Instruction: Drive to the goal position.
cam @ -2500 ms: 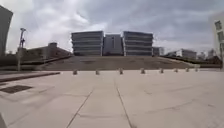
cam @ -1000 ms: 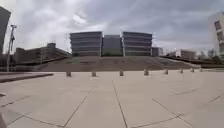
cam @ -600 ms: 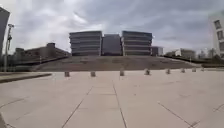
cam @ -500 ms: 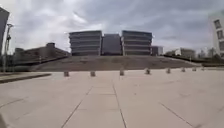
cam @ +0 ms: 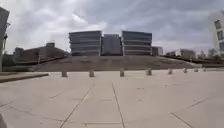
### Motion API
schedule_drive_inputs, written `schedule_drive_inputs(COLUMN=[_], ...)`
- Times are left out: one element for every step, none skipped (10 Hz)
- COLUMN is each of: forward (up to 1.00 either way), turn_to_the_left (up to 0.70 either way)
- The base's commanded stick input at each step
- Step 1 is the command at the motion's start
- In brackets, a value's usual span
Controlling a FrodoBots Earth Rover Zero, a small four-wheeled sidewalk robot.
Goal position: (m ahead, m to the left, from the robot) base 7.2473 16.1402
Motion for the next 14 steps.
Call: schedule_drive_inputs(forward=[0.7,0.7,0.7,0.7,0.7,0.7,0.7,0.7,0.7,0.7,0.7,0.7,0.7,0.7], turn_to_the_left=[0.0,0.0,0.0,0.0,0.0,0.0,0.0,0.0,0.0,0.0,0.0,0.0,0.0,0.0])
